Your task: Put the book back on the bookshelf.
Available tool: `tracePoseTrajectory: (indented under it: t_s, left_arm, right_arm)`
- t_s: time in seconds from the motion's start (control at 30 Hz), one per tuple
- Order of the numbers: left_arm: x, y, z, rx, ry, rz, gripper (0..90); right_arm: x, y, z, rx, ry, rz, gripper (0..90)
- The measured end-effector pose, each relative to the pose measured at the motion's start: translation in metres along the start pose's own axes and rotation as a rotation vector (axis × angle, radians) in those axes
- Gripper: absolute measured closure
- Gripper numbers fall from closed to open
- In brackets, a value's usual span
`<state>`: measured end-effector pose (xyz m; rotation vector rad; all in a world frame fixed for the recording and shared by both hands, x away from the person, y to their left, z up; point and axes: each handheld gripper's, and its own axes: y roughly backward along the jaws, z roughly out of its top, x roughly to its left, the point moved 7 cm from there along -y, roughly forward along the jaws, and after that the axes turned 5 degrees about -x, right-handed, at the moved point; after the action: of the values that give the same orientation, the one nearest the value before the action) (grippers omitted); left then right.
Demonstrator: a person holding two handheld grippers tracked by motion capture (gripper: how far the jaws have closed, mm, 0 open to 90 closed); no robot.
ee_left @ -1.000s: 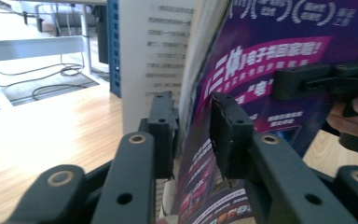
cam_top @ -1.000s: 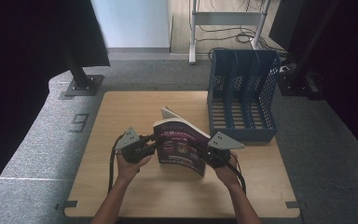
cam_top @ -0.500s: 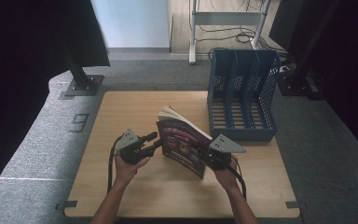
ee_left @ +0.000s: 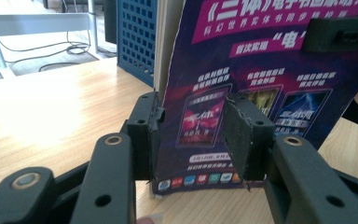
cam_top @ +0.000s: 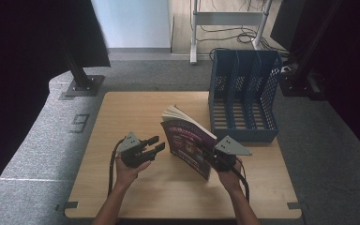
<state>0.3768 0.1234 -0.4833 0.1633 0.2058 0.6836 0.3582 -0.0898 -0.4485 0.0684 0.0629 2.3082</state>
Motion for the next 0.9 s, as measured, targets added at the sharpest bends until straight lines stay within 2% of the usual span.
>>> tracePoseTrajectory:
  t_s: [0.47, 0.9]
  left_arm:
    - [0.001, -0.002, -0.012, 0.056, 0.005, 0.0, 57.6]
    - [0.001, -0.004, -0.02, 0.087, 0.012, -0.002, 57.3]
  right_arm:
    - [-0.003, 0.007, 0.007, -0.034, -0.006, -0.025, 81.7]
    - [-0.008, 0.015, 0.015, -0.068, -0.01, -0.052, 81.8]
